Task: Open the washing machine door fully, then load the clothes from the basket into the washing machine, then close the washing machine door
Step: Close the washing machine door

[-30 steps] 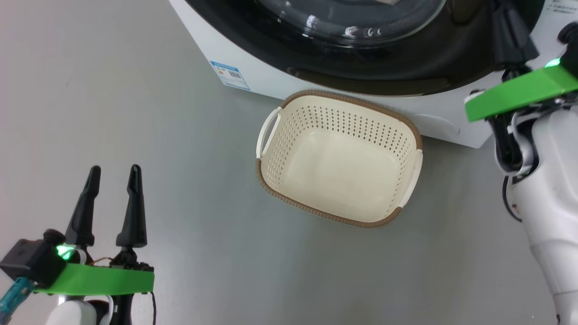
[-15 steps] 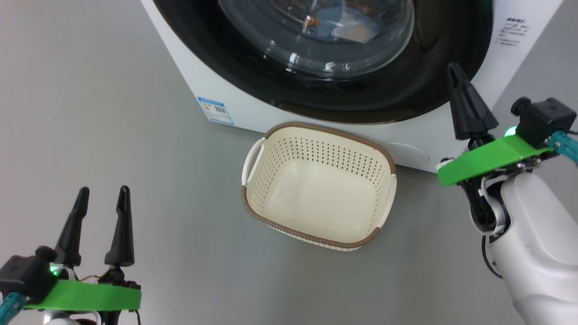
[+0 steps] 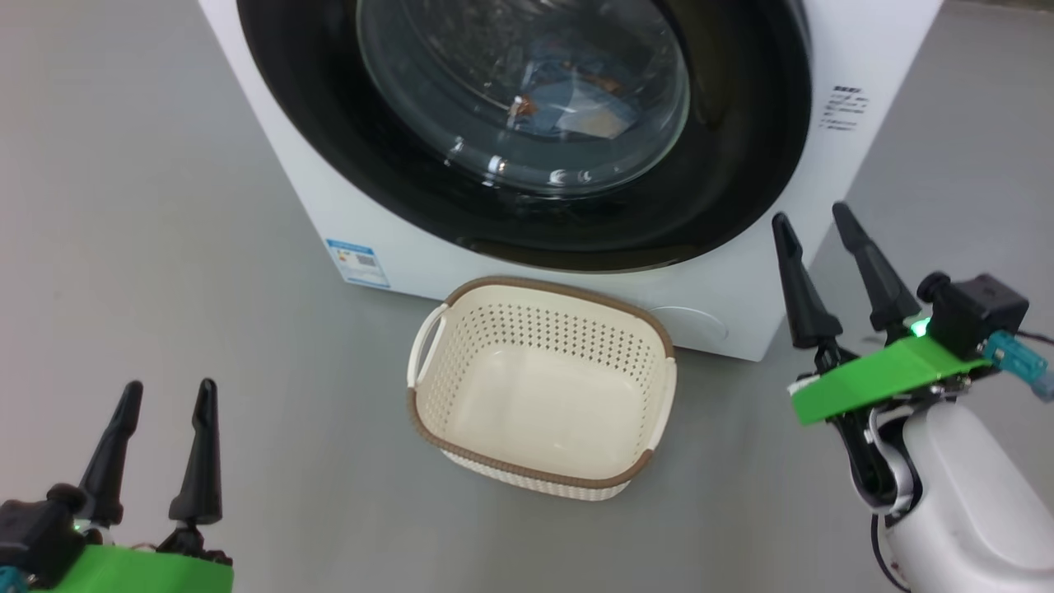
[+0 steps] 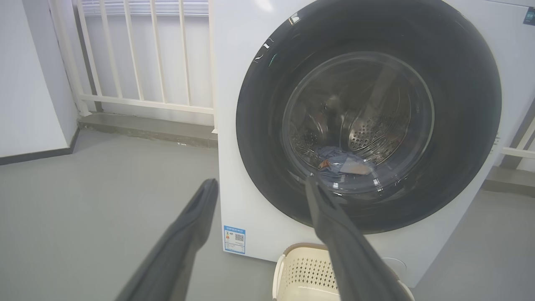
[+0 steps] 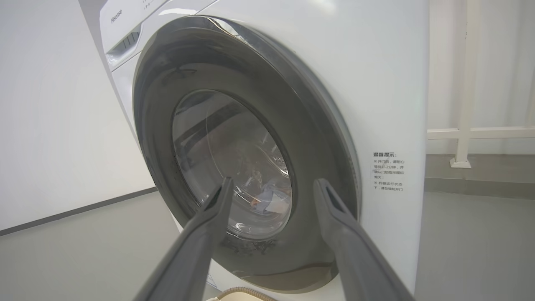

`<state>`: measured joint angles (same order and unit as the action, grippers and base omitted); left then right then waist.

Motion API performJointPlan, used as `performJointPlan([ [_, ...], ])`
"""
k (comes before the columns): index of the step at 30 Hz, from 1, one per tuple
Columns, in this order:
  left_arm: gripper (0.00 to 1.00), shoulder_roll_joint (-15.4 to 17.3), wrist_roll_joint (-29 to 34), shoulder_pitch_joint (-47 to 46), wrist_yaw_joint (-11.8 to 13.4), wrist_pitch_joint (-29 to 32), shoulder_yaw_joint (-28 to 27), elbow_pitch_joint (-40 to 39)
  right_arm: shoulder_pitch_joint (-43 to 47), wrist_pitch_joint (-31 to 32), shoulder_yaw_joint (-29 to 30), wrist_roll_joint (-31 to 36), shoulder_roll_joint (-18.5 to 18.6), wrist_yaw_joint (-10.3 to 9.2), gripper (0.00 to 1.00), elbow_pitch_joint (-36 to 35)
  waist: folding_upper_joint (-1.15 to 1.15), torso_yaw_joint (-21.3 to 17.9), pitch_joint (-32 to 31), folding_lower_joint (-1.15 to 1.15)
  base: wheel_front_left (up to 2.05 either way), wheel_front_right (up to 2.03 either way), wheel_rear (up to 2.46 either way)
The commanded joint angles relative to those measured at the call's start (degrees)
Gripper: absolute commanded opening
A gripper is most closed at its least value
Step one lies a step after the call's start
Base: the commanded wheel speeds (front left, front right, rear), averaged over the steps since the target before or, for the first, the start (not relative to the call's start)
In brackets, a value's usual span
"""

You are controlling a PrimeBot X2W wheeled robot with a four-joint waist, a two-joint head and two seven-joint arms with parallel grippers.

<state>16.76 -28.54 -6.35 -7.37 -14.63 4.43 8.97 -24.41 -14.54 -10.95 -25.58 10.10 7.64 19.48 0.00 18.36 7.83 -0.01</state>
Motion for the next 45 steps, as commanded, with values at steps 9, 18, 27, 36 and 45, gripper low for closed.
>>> performJointPlan([
  [9,1.00,3.33,0.93,1.02,-0.12,-0.37,-3.09,-1.14,7.55,-0.46,1.66,-0.37,-0.02,-0.15,1.00,-5.48,0.00,-5.14,-3.38,0.01,0.00,0.00,0.00],
  [18,1.00,3.51,0.99,2.09,-0.12,-0.37,-3.53,-1.08,13.24,-0.46,4.30,-0.24,0.53,-0.15,1.00,-8.43,0.00,-8.51,-4.12,0.01,0.00,0.00,0.00],
  [27,1.00,3.75,1.24,2.82,-0.12,-0.37,-4.16,-1.20,17.53,-0.46,6.73,0.09,0.60,-0.15,1.00,-11.02,0.00,-11.94,-3.79,0.01,0.00,0.00,0.00],
  [36,1.00,3.95,1.42,3.45,-0.12,-0.37,-4.38,-1.04,21.02,-0.46,8.51,0.30,0.49,-0.15,1.00,-12.56,0.00,-14.61,-4.30,0.01,0.00,0.00,0.00],
  [45,1.00,3.97,1.38,4.15,-0.12,-0.37,-4.75,-1.21,23.53,-0.46,9.87,0.39,0.56,-0.15,1.00,-13.88,0.00,-16.28,-4.45,0.01,0.00,0.00,0.00],
])
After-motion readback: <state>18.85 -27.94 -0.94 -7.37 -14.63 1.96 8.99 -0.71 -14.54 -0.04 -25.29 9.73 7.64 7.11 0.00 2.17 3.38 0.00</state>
